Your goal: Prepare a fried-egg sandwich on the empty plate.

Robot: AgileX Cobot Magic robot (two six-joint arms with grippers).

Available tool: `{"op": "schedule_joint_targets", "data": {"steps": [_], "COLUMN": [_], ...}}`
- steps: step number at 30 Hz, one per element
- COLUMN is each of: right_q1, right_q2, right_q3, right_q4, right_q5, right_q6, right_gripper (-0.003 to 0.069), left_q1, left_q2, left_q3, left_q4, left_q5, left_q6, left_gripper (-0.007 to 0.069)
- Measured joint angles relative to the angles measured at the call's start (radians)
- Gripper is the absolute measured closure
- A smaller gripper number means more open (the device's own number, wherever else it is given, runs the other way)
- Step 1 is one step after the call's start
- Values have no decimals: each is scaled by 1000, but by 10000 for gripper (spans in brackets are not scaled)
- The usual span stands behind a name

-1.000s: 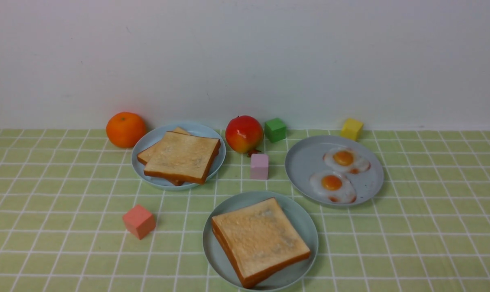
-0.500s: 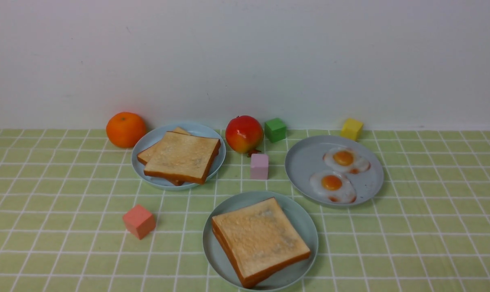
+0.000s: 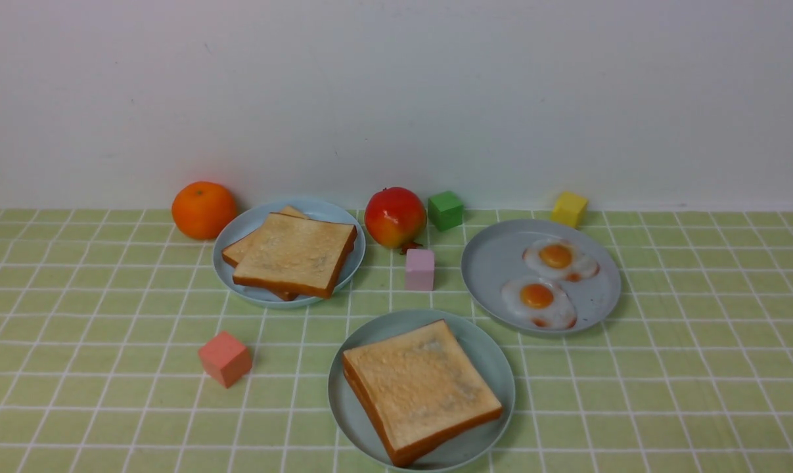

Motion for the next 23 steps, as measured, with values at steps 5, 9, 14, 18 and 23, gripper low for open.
{"op": "schedule_joint_targets", "data": {"steps": [5, 9, 14, 18, 23], "right_q1": [0, 0, 0, 0, 0], "right_q2": [0, 0, 0, 0, 0], "right_q3": [0, 0, 0, 0, 0], "right_q4": [0, 0, 0, 0, 0], "right_q5": [0, 0, 0, 0, 0], "right_q6": [0, 0, 0, 0, 0], "right_gripper": [581, 577, 569, 565, 557], "left_q1": [0, 0, 0, 0, 0], "left_q2": [0, 0, 0, 0, 0], "left_q3": [0, 0, 0, 0, 0], "left_q4": [0, 0, 0, 0, 0], "left_q5": [0, 0, 0, 0, 0], "left_q6": [0, 0, 0, 0, 0], "left_gripper": [627, 624, 621, 620, 613]}}
